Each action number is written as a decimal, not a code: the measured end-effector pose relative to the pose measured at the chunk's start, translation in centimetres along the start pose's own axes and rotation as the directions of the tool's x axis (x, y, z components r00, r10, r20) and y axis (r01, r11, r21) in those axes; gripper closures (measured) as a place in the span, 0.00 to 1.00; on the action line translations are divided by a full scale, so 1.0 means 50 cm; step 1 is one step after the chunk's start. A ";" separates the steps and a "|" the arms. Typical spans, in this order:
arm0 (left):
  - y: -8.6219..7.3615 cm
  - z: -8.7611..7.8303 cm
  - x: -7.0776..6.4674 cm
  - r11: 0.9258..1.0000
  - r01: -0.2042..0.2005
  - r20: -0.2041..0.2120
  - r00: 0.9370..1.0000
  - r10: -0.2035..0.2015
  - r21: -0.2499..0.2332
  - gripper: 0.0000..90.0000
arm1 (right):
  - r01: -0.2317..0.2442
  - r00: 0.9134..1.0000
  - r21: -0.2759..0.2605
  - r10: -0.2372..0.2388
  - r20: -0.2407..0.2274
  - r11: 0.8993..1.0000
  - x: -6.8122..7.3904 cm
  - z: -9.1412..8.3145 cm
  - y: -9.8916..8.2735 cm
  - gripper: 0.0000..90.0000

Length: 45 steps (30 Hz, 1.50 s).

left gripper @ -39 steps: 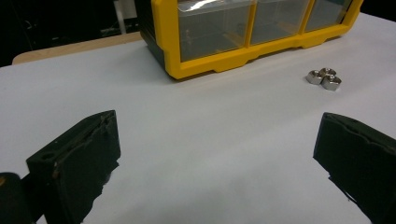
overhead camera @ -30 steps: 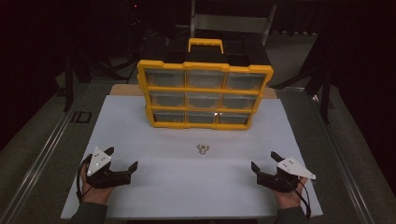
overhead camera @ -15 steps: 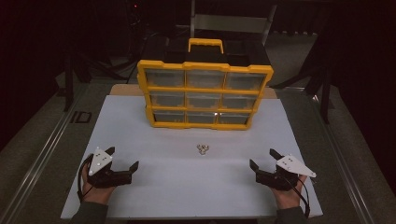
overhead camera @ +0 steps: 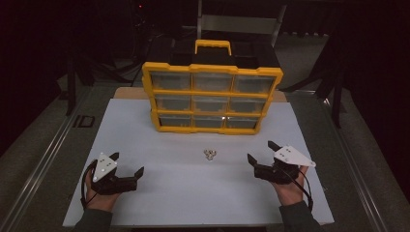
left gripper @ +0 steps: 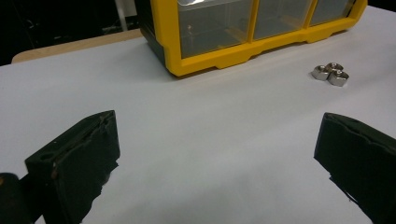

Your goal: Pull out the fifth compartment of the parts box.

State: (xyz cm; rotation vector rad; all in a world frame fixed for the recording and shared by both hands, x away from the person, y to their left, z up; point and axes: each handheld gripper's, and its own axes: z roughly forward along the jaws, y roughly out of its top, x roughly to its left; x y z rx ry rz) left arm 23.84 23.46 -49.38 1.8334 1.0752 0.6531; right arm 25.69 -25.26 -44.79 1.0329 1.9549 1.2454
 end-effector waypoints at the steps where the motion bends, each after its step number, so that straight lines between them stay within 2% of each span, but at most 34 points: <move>1: 0.000 0.000 0.000 1.000 0.000 0.000 1.000 0.000 0.000 0.01 | 0.002 1.000 -0.001 -0.002 -0.005 1.000 0.001 0.003 0.007 0.18; 6: -0.001 -0.002 0.001 1.000 0.008 -0.003 1.000 -0.008 -0.002 0.01 | 0.026 0.999 0.004 -0.026 -0.019 1.000 0.003 0.022 0.042 0.19; 11: -0.001 -0.001 0.000 1.000 0.003 -0.001 1.000 -0.003 -0.002 0.01 | 0.019 0.999 0.000 -0.019 -0.035 1.000 0.000 0.043 0.067 0.20; 18: -0.001 -0.001 0.001 1.000 0.004 0.000 1.000 -0.004 -0.004 0.01 | 0.034 0.998 0.010 -0.034 -0.047 0.999 0.005 0.076 0.093 0.21; 23: -0.001 0.000 0.000 1.000 0.005 0.002 1.000 -0.005 -0.005 0.01 | 0.041 0.996 0.010 -0.040 -0.083 0.999 0.010 0.100 0.116 0.21; 30: -0.001 0.001 -0.001 1.000 -0.004 0.008 1.000 0.004 -0.002 0.01 | 0.076 0.994 0.009 -0.075 -0.082 0.997 0.021 0.131 0.151 0.21; 37: -0.001 0.002 -0.001 1.000 -0.001 0.009 1.000 0.001 -0.001 0.01 | 0.097 0.990 0.000 -0.096 -0.100 0.995 0.033 0.164 0.183 0.21; 42: -0.001 0.001 0.000 1.000 -0.004 0.006 1.000 0.004 -0.001 0.01 | 0.112 0.989 0.000 -0.111 -0.102 0.994 0.040 0.180 0.194 0.21; 45: -0.001 0.000 0.002 1.000 0.002 0.002 1.000 -0.002 -0.004 0.01 | 0.139 0.985 -0.002 -0.138 -0.102 0.990 0.044 0.194 0.200 0.22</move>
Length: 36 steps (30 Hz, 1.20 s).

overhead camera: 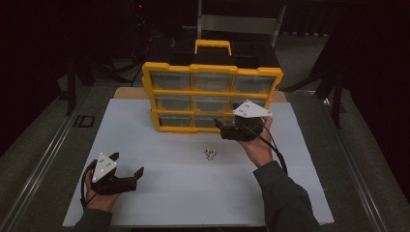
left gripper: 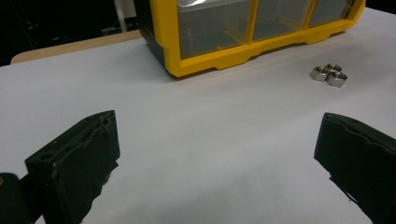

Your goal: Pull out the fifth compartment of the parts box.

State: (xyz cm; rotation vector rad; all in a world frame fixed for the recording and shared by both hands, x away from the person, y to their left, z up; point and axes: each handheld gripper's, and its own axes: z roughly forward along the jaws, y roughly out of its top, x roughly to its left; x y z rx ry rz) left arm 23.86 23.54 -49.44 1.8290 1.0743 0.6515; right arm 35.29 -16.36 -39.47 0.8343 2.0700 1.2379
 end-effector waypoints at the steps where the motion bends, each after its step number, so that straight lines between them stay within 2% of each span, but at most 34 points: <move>1: 0.000 0.000 0.000 1.000 0.002 0.001 1.000 -0.002 -0.001 0.01 | 0.002 1.000 0.002 -0.002 0.003 1.000 -0.001 0.004 0.001 0.22; 15: 0.000 0.001 -0.001 1.000 0.000 0.007 1.000 0.000 0.004 0.01 | 0.037 0.999 0.034 -0.038 0.037 0.999 0.001 0.056 0.008 0.26; 20: 0.000 0.001 -0.001 1.000 -0.001 0.007 1.000 0.001 0.004 0.01 | 0.039 0.998 0.045 -0.041 0.039 0.998 0.001 0.065 0.016 0.27; 23: 0.000 0.001 -0.001 1.000 0.000 0.008 1.000 0.000 0.006 0.01 | 0.059 0.997 0.047 -0.061 0.043 0.997 0.003 0.065 0.027 0.29; 27: 0.000 0.001 -0.002 1.000 -0.001 0.008 1.000 0.001 0.005 0.01 | 0.106 0.992 0.069 -0.110 0.059 0.992 0.006 0.069 0.042 0.30; 28: 0.000 0.001 -0.001 1.000 -0.001 0.008 1.000 0.001 0.006 0.01 | 0.106 0.992 0.069 -0.110 0.059 0.992 0.006 0.069 0.042 0.30; 36: 0.000 0.001 -0.001 1.000 0.000 0.010 1.000 0.000 0.005 0.01 | 0.201 0.975 0.144 -0.211 0.063 0.969 0.015 0.090 0.074 0.35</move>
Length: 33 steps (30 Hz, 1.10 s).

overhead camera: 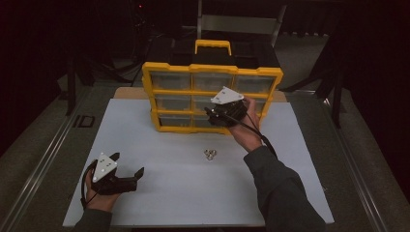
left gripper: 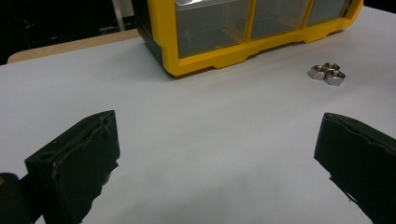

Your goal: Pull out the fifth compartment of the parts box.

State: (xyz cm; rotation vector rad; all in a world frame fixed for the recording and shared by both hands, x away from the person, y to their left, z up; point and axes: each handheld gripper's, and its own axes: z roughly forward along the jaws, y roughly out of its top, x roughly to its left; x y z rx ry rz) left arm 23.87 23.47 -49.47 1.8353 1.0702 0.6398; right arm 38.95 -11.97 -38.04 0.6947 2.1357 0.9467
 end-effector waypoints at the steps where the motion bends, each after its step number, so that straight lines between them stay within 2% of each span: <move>1: 0.000 0.000 0.000 1.000 0.000 0.000 1.000 0.000 0.000 0.01 | 0.016 1.000 0.010 -0.016 0.003 1.000 0.001 0.002 0.003 0.35; 2: 0.000 0.000 0.000 1.000 0.000 0.000 1.000 0.000 0.000 0.01 | 0.016 1.000 0.010 -0.016 0.003 1.000 0.001 0.002 0.003 0.35; 3: 0.000 0.000 0.000 1.000 0.000 0.001 1.000 0.000 0.000 0.01 | 0.046 0.999 0.027 -0.047 0.005 0.999 0.004 0.007 0.008 0.36; 5: 0.000 0.000 0.000 1.000 -0.001 0.001 1.000 0.001 0.000 0.01 | 0.079 0.997 0.043 -0.080 0.013 0.996 0.007 0.012 0.011 0.37; 8: 0.000 0.000 0.000 1.000 -0.002 0.002 1.000 0.002 0.002 0.01 | 0.106 0.994 0.057 -0.107 0.021 0.993 0.011 0.015 0.014 0.38; 9: 0.000 0.000 0.000 1.000 -0.002 0.002 1.000 0.002 0.002 0.01 | 0.139 0.989 0.074 -0.141 0.030 0.988 0.014 0.018 0.018 0.38; 10: 0.000 0.001 0.000 1.000 -0.001 0.003 1.000 0.001 0.002 0.01 | 0.139 0.989 0.074 -0.141 0.030 0.988 0.014 0.018 0.018 0.38; 11: 0.000 0.000 0.000 1.000 -0.001 0.002 1.000 0.001 0.002 0.01 | 0.173 0.983 0.094 -0.178 0.040 0.980 0.017 0.020 0.022 0.40; 13: 0.000 0.000 0.000 1.000 -0.001 0.002 1.000 0.001 0.002 0.01 | 0.198 0.977 0.117 -0.205 0.052 0.973 0.020 0.022 0.024 0.41; 18: 0.000 0.001 0.000 1.000 -0.002 0.003 1.000 0.002 0.003 0.01 | 0.249 0.964 0.145 -0.260 0.063 0.958 0.023 0.026 0.028 0.43; 19: 0.000 0.001 0.000 1.000 -0.002 0.003 1.000 0.002 0.003 0.01 | 0.249 0.964 0.145 -0.260 0.063 0.958 0.023 0.026 0.028 0.43; 20: 0.000 0.001 0.000 1.000 -0.002 0.003 1.000 0.002 0.003 0.01 | 0.264 0.958 0.156 -0.277 0.068 0.952 0.026 0.028 0.028 0.43; 21: 0.000 0.001 0.000 1.000 -0.002 0.003 1.000 0.002 0.003 0.01 | 0.264 0.958 0.156 -0.277 0.068 0.952 0.026 0.028 0.028 0.43; 22: 0.000 0.001 0.000 1.000 -0.001 0.003 1.000 0.001 0.003 0.01 | 0.285 0.951 0.163 -0.299 0.073 0.945 0.027 0.030 0.029 0.43; 24: 0.000 0.001 0.000 1.000 -0.001 0.003 1.000 0.001 0.004 0.01 | 0.290 0.950 0.166 -0.305 0.072 0.943 0.027 0.031 0.030 0.44; 29: 0.000 0.001 0.000 1.000 -0.002 0.003 1.000 0.002 0.006 0.01 | 0.350 0.922 0.203 -0.374 0.097 0.915 0.037 0.033 0.033 0.44; 30: 0.000 0.002 0.000 1.000 -0.002 0.003 1.000 0.002 0.007 0.01 | 0.350 0.922 0.203 -0.374 0.097 0.915 0.037 0.033 0.033 0.44; 31: -0.001 0.002 0.000 1.000 -0.002 0.004 1.000 0.002 0.007 0.01 | 0.380 0.906 0.215 -0.409 0.108 0.900 0.041 0.034 0.035 0.45; 32: -0.001 0.002 0.000 1.000 -0.002 0.004 1.000 0.002 0.007 0.01 | 0.395 0.897 0.222 -0.426 0.117 0.892 0.043 0.035 0.036 0.45; 33: -0.001 0.002 0.000 1.000 -0.001 0.004 1.000 0.001 0.007 0.01 | 0.395 0.897 0.222 -0.426 0.117 0.892 0.043 0.035 0.036 0.45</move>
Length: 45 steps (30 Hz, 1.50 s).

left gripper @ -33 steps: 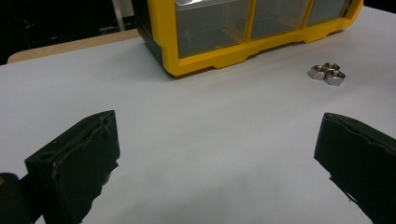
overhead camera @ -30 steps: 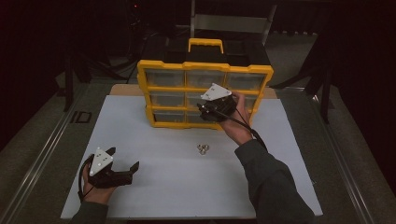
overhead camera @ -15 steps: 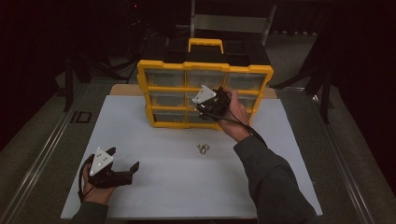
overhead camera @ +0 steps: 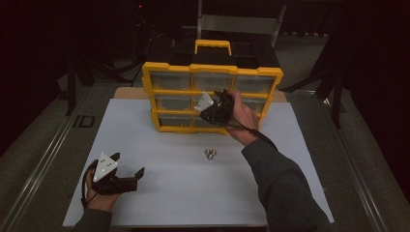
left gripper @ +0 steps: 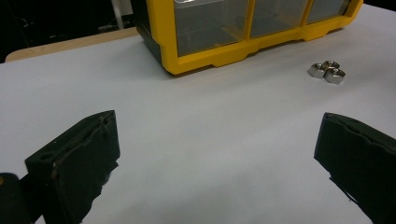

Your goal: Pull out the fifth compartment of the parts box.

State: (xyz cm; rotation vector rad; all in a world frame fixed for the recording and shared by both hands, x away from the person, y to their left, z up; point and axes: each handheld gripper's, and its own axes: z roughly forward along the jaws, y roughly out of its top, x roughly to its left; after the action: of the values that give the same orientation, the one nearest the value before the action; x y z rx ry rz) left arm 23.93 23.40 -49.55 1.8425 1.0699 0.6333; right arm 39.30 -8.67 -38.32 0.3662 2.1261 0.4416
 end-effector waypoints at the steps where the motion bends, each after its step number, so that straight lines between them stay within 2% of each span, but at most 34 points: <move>1: 0.000 0.000 0.000 1.000 0.001 0.000 1.000 -0.001 0.000 0.01 | 0.045 0.999 0.014 -0.046 0.026 0.999 0.005 0.001 0.004 0.45; 3: 0.000 0.000 0.000 1.000 0.001 0.000 1.000 -0.001 0.000 0.01 | 0.079 0.996 0.026 -0.080 0.046 0.997 0.009 0.002 0.006 0.45; 7: 0.000 0.000 0.000 1.000 0.002 0.001 1.000 -0.002 0.000 0.01 | 0.112 0.991 0.046 -0.115 0.072 0.993 0.017 0.003 0.010 0.46; 8: 0.000 0.000 0.000 1.000 0.000 0.002 1.000 0.000 0.001 0.01 | 0.136 0.987 0.055 -0.140 0.082 0.989 0.019 0.004 0.012 0.47; 9: 0.000 0.000 0.000 1.000 0.000 0.002 1.000 0.000 0.001 0.01 | 0.137 0.986 0.060 -0.142 0.088 0.989 0.022 0.004 0.012 0.47; 12: 0.000 0.001 0.000 1.000 0.002 0.001 1.000 -0.002 0.000 0.01 | 0.175 0.976 0.073 -0.183 0.117 0.982 0.027 0.006 0.013 0.49; 16: 0.000 0.001 0.000 1.000 0.001 0.003 1.000 -0.001 0.003 0.01 | 0.240 0.955 0.100 -0.254 0.156 0.966 0.037 0.008 0.015 0.51; 17: 0.000 0.001 0.000 1.000 0.001 0.003 1.000 -0.001 0.002 0.01 | 0.240 0.955 0.100 -0.254 0.156 0.966 0.037 0.008 0.015 0.51; 19: 0.000 0.001 0.000 1.000 0.001 0.003 1.000 -0.001 0.003 0.01 | 0.264 0.945 0.111 -0.280 0.168 0.958 0.043 0.010 0.015 0.52; 20: 0.000 0.001 0.000 1.000 0.001 0.003 1.000 -0.001 0.003 0.01 | 0.300 0.928 0.126 -0.320 0.190 0.946 0.048 0.012 0.016 0.52; 21: 0.000 0.001 0.000 1.000 0.001 0.003 1.000 -0.001 0.003 0.01 | 0.300 0.928 0.126 -0.320 0.190 0.946 0.048 0.012 0.016 0.52; 23: 0.000 0.001 0.000 1.000 0.000 0.006 1.000 0.000 0.006 0.01 | 0.322 0.917 0.131 -0.344 0.202 0.937 0.052 0.013 0.016 0.52; 24: 0.000 0.002 0.000 1.000 -0.003 0.004 1.000 0.002 0.009 0.01 | 0.347 0.905 0.132 -0.369 0.213 0.928 0.053 0.014 0.017 0.53; 28: 0.000 0.001 0.000 1.000 -0.001 0.006 1.000 0.001 0.006 0.01 | 0.385 0.880 0.155 -0.413 0.235 0.910 0.059 0.017 0.017 0.55; 30: 0.000 0.001 -0.001 1.000 -0.001 0.005 1.000 0.001 0.007 0.01 | 0.404 0.863 0.172 -0.436 0.254 0.899 0.063 0.021 0.013 0.56; 31: 0.000 0.002 -0.001 1.000 0.000 0.006 1.000 0.000 0.006 0.01 | 0.404 0.863 0.172 -0.436 0.254 0.899 0.063 0.021 0.013 0.56; 32: 0.000 0.002 -0.001 1.000 -0.002 0.007 1.000 0.002 0.008 0.01 | 0.402 0.857 0.182 -0.439 0.271 0.897 0.065 0.022 0.011 0.57; 34: -0.001 0.002 -0.001 1.000 -0.003 0.006 1.000 0.003 0.011 0.01 | 0.402 0.855 0.185 -0.440 0.277 0.897 0.064 0.022 0.010 0.58; 37: -0.001 0.002 -0.001 1.000 -0.003 0.007 1.000 0.003 0.011 0.01 | 0.408 0.842 0.188 -0.448 0.301 0.893 0.062 0.023 0.007 0.61; 39: -0.001 0.002 -0.001 1.000 -0.004 0.006 1.000 0.004 0.012 0.01 | 0.411 0.839 0.190 -0.451 0.303 0.892 0.062 0.023 0.007 0.61; 42: 0.000 0.002 -0.001 1.000 -0.004 0.008 1.000 0.004 0.011 0.01 | 0.418 0.828 0.189 -0.459 0.324 0.888 0.066 0.025 0.003 0.61; 43: -0.001 0.002 -0.001 1.000 -0.005 0.009 1.000 0.005 0.011 0.01 | 0.418 0.828 0.189 -0.459 0.324 0.888 0.066 0.025 0.003 0.61; 44: -0.001 0.003 -0.001 1.000 -0.004 0.009 1.000 0.004 0.012 0.01 | 0.431 0.814 0.193 -0.472 0.339 0.881 0.070 0.027 0.001 0.61; 45: -0.001 0.003 -0.001 1.000 -0.005 0.010 1.000 0.005 0.012 0.01 | 0.431 0.814 0.193 -0.472 0.339 0.881 0.070 0.027 0.001 0.61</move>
State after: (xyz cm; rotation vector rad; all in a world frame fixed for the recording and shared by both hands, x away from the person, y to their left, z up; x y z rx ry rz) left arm 24.00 23.29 -49.64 1.8575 1.0657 0.6214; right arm 38.53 -6.93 -41.53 -0.0110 1.7788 -0.0277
